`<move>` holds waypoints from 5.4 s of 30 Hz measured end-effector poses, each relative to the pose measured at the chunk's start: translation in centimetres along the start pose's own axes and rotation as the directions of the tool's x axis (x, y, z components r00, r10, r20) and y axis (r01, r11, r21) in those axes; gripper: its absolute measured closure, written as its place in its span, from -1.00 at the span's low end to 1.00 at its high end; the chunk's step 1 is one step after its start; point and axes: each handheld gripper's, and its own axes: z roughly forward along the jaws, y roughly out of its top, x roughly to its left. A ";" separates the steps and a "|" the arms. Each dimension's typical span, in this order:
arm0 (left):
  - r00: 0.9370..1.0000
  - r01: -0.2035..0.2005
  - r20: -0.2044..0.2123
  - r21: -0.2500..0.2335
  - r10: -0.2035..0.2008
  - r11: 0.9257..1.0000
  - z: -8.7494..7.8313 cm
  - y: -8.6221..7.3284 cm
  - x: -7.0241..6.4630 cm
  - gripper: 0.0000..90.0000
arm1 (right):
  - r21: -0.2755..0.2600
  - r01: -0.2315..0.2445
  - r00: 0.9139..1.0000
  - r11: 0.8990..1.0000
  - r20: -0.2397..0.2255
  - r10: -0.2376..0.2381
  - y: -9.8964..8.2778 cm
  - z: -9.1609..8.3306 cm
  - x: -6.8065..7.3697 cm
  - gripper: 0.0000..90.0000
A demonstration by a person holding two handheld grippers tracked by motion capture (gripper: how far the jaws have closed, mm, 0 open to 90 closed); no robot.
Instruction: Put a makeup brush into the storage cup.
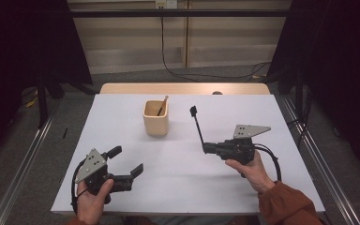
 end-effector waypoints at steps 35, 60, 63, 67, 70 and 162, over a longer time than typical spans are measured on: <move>0.980 -0.065 0.190 -0.013 0.067 0.998 6.5 3.6 -3.2 -0.96 | -0.007 0.007 1.000 1.000 -0.010 -0.007 0.0 0.2 0.0 0.92; 0.965 -0.081 0.245 -0.044 0.089 0.996 10.2 6.2 -4.8 -0.95 | -0.011 0.004 1.000 1.000 -0.010 -0.004 -0.1 0.4 0.0 0.92; 0.962 -0.088 0.255 -0.041 0.095 0.995 10.7 6.4 -5.0 -0.94 | -0.012 0.002 1.000 1.000 -0.011 -0.003 -0.1 0.4 0.0 0.92; 0.961 -0.090 0.260 -0.033 0.096 0.995 11.4 6.6 -5.4 -0.90 | -0.014 0.004 1.000 1.000 -0.011 -0.004 -0.1 0.4 0.0 0.92; 0.962 -0.085 0.258 -0.039 0.093 0.996 11.8 6.9 -5.7 -0.91 | -0.016 0.000 1.000 1.000 -0.013 0.000 -0.1 0.4 0.0 0.92; 0.938 -0.001 0.347 -0.005 0.003 1.000 15.5 7.9 -6.2 0.91 | -0.052 -0.033 0.999 0.998 0.001 0.033 -0.1 0.4 -0.1 -0.16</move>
